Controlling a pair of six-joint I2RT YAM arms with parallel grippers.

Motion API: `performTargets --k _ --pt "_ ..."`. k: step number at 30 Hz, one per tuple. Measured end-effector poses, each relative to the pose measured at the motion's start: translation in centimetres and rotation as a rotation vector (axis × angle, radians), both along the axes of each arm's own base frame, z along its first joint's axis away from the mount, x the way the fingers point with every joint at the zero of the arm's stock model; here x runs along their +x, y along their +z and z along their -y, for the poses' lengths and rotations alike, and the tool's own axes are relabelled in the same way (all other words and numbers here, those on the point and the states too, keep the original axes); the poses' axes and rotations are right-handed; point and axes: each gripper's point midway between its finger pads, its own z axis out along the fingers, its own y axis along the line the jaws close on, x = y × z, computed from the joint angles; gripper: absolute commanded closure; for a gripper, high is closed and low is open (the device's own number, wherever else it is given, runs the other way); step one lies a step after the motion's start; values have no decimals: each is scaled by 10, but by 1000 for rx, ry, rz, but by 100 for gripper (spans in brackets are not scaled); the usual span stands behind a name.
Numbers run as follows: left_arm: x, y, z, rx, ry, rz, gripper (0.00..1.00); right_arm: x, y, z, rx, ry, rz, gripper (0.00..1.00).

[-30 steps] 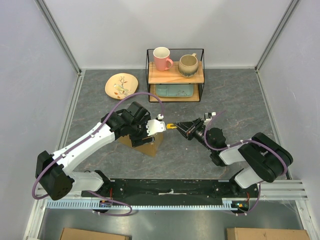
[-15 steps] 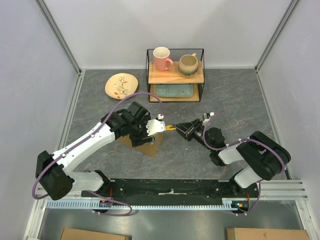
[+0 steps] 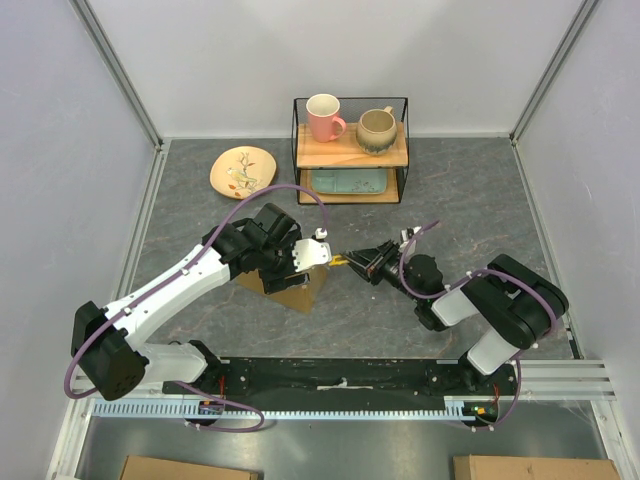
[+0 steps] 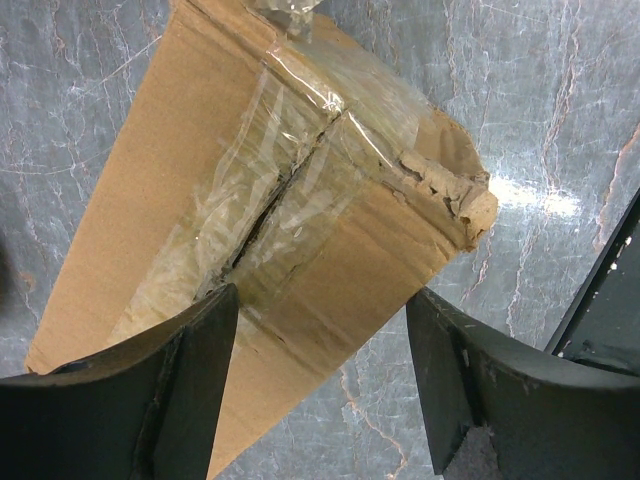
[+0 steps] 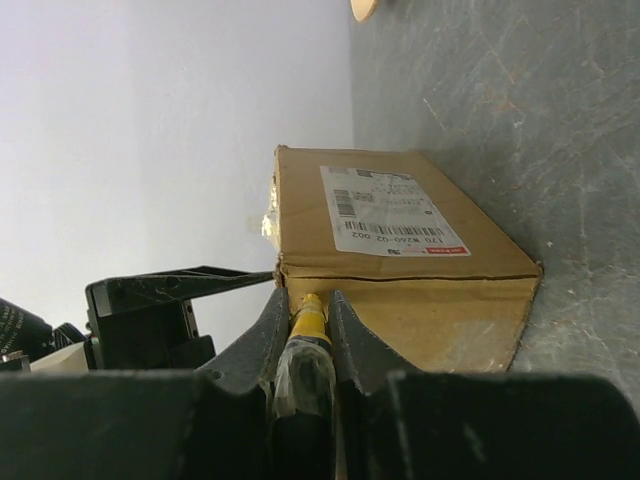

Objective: Unpack the express box
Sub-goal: Cut the express box at the center of the board.

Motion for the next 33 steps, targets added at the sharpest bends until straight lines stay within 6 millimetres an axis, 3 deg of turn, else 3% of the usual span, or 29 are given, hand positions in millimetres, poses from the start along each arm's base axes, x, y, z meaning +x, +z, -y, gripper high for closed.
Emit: performTargets --k 7,33 --pt "0 0 0 0 0 1 27 5 10 -4 21 -3 16 100" --pt "0 1 0 -3 1 6 28 10 10 -8 42 -40 -7 100"
